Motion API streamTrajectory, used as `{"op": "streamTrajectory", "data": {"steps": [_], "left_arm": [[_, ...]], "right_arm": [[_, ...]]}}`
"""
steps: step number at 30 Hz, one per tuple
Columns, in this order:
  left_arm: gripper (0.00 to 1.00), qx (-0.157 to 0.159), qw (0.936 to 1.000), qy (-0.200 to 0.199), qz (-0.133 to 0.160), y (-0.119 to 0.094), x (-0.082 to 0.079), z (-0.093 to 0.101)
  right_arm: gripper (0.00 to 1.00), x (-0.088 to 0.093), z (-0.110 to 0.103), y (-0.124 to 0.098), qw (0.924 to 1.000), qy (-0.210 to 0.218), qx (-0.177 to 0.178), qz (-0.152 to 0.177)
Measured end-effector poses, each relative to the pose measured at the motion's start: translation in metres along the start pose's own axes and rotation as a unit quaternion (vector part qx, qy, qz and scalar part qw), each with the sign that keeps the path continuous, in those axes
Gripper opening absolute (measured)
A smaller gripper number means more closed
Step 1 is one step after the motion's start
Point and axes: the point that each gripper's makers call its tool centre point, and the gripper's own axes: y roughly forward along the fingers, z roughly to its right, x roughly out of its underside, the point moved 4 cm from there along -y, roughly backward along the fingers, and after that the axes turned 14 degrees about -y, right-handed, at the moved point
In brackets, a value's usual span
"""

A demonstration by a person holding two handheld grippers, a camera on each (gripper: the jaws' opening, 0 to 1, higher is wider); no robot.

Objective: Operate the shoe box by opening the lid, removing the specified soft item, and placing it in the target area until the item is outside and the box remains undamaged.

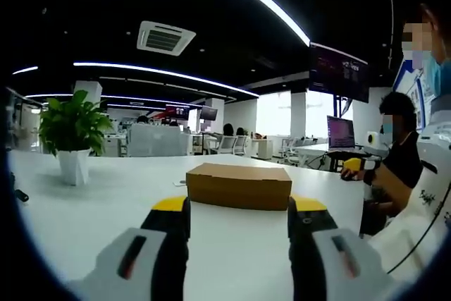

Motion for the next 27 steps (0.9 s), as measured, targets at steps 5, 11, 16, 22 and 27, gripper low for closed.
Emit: {"op": "streamTrajectory", "data": {"steps": [5, 11, 16, 22, 27], "left_arm": [[0.55, -0.003, 0.9999, -0.008, 0.014, 0.001, -0.0013, -0.0028], [0.61, -0.002, 0.9999, -0.009, 0.011, 0.0012, -0.0011, -0.0041], [0.59, 0.015, 0.9997, -0.019, 0.009, 0.0052, 0.0009, -0.0014], [0.58, 0.016, 0.9997, -0.017, 0.003, 0.0093, -0.0003, -0.0038], [0.58, 0.014, 0.9998, -0.013, 0.005, 0.0102, -0.0075, -0.0065]], "right_arm": [[0.71, 0.001, 0.0003, 0.001, 1.0, -0.007, 0.007, 0.002], [0.74, 0.0025, 0.0025, 0.0015, 0.9996, -0.014, 0.023, 0.007], [0.8, 0.0038, 0.0053, 0.0028, 0.9993, -0.015, 0.034, 0.008], [0.78, 0.0075, 0.0027, 0.0036, 0.9996, -0.017, 0.024, -0.002], [0.77, 0.0085, 0.0065, 0.0022, 0.9992, -0.024, 0.032, -0.006]]}}
